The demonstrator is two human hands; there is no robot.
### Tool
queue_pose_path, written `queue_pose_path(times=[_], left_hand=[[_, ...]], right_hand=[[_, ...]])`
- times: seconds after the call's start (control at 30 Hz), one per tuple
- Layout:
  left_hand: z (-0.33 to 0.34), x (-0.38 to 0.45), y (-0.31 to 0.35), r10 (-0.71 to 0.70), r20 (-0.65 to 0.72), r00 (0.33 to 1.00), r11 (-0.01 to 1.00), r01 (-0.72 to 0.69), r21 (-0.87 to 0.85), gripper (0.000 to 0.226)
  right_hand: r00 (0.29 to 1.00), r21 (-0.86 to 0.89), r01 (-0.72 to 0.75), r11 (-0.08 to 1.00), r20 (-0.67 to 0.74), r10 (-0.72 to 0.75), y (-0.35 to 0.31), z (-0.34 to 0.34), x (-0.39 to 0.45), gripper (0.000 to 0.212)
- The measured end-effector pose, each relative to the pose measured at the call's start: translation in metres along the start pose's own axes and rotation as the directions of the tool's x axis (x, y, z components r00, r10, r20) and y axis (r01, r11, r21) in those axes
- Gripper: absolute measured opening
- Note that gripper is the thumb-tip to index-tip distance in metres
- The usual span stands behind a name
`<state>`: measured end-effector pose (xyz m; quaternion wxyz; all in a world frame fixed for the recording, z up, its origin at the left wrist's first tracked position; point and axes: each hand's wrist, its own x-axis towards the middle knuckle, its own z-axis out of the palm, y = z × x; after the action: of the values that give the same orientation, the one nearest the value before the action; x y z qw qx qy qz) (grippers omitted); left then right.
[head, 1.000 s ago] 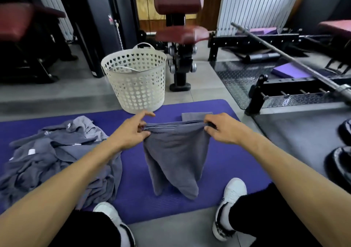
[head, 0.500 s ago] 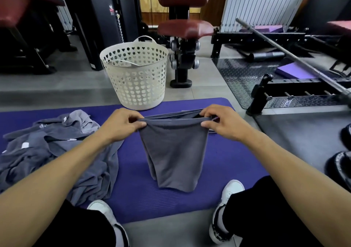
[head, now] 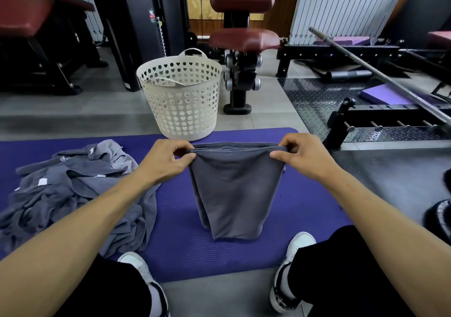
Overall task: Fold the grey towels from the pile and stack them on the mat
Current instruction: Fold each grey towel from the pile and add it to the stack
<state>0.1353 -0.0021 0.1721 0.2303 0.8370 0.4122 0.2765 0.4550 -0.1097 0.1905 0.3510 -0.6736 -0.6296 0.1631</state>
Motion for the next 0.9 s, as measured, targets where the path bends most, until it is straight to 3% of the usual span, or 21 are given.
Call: queue_pose_path(times=[0.2,0.4,0.6,0.8,0.9], left_hand=[[0.009,-0.003,0.004,-0.075,-0.004,0.997,0.988,0.074,-0.138,0.006],[0.024,0.000,-0.004,-0.055,0.011,0.998,0.997,0.055,0.054,0.016],[0.027,0.008,-0.009,-0.080,0.062,0.995,0.968,0.063,0.245,0.009],[0.019,0.011,0.000,-0.101,0.102,0.990,0.990,0.091,0.104,0.019],[0.013,0.010,0.007,-0.100,0.099,0.990,0.990,0.109,-0.086,0.026]], right_hand=[[0.999,-0.009,0.037,0.999,-0.013,-0.037,-0.014,0.005,-0.005,0.024],[0.997,-0.095,0.080,0.992,-0.001,-0.081,-0.021,0.013,-0.003,0.025],[0.997,-0.335,0.016,0.942,0.078,0.011,0.004,0.009,0.003,0.033],[0.984,-0.266,-0.080,0.961,0.134,0.119,0.012,-0.003,0.000,0.015],[0.978,-0.053,-0.177,0.983,0.099,0.182,0.013,-0.009,-0.001,0.015]])
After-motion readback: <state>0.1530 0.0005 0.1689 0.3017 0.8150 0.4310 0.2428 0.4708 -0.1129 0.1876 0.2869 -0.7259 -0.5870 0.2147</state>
